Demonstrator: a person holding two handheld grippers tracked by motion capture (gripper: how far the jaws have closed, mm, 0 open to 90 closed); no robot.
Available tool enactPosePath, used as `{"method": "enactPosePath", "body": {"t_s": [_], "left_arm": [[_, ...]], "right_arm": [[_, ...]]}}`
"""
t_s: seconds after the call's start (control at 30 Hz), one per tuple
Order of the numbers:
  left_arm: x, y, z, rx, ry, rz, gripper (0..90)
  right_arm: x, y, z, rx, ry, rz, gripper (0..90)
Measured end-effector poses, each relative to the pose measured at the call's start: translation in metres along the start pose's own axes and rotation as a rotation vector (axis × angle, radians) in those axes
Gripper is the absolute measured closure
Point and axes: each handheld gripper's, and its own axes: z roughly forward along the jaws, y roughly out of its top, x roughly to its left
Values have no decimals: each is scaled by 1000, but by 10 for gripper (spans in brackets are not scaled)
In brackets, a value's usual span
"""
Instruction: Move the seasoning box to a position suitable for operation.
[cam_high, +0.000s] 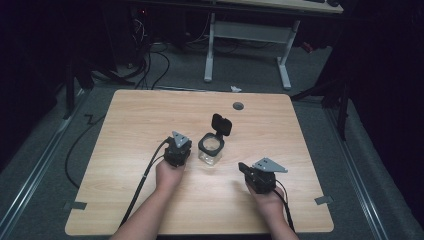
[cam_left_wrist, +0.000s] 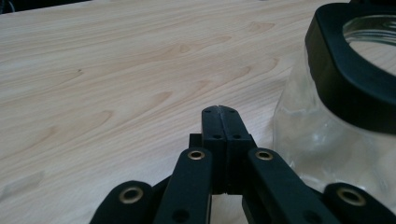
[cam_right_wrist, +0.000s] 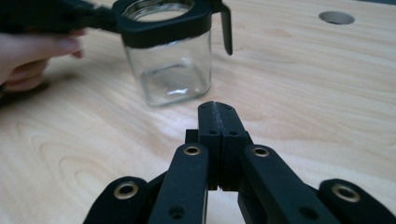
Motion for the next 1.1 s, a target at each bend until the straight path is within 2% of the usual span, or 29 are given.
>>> {"method": "enactPosePath", "body": {"t_s": [0.17,0.47,0.53,0.6,0.73,0.9,0.97,1.03,1.07,1.1], "left_arm": [[-8,-4,-5,18,-38,2,900],[-14,-10,-14,40,-68,15,900],[-16,-11,-18,47,-74,-1,900],[-22,-17,-25,51,-93,15,900],[-34,-24,-34,63,-130,20,900],[-44,-31,-40,81,-152,17,900],[-44,-32,-41,81,-147,9,900],[-43,-35,-53,87,-141,-25,900],[-43,-35,-53,87,-141,-25,900],[-48,-39,-61,98,-156,-44,900]], "right_arm": [[-1,-4,0,-6,-2,0,900],[-4,-8,2,-10,-5,18,900],[-4,-9,3,-8,-5,19,900],[-5,-11,3,-3,-6,16,900],[-6,-13,3,-6,-9,17,900],[-9,-14,4,1,-13,22,900],[-9,-14,4,-2,-12,23,900],[-11,-12,5,-7,2,46,900],[-11,-12,5,-7,2,46,900],[-11,-5,6,-6,2,39,900]]}}
